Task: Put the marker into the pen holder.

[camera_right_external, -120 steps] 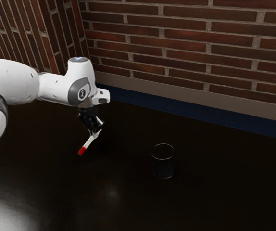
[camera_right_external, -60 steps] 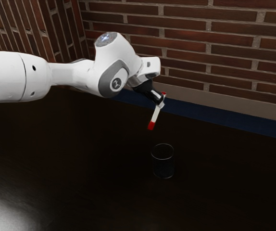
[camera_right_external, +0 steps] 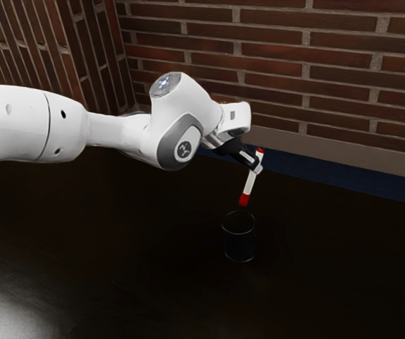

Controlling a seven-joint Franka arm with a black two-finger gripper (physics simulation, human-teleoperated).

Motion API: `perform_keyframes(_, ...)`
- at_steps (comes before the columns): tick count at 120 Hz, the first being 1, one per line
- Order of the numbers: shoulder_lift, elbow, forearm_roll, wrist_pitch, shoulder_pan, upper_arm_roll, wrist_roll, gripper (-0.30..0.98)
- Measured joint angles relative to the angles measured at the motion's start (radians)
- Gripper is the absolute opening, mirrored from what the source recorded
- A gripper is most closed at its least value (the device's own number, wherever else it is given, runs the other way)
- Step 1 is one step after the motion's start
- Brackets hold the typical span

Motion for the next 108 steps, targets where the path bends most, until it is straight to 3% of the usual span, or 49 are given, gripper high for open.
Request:
perform_keyframes(47, -0.077, -0.157, -0.018, 0.081, 0.0, -0.025, 0.022, -0.1)
perform_keyframes(82, -0.063, -0.207, -0.037, 0.132, 0.0, -0.031, 0.04, -0.1)
perform_keyframes(108, -0.06, -0.207, -0.058, 0.131, 0.001, -0.032, 0.053, 0.35)
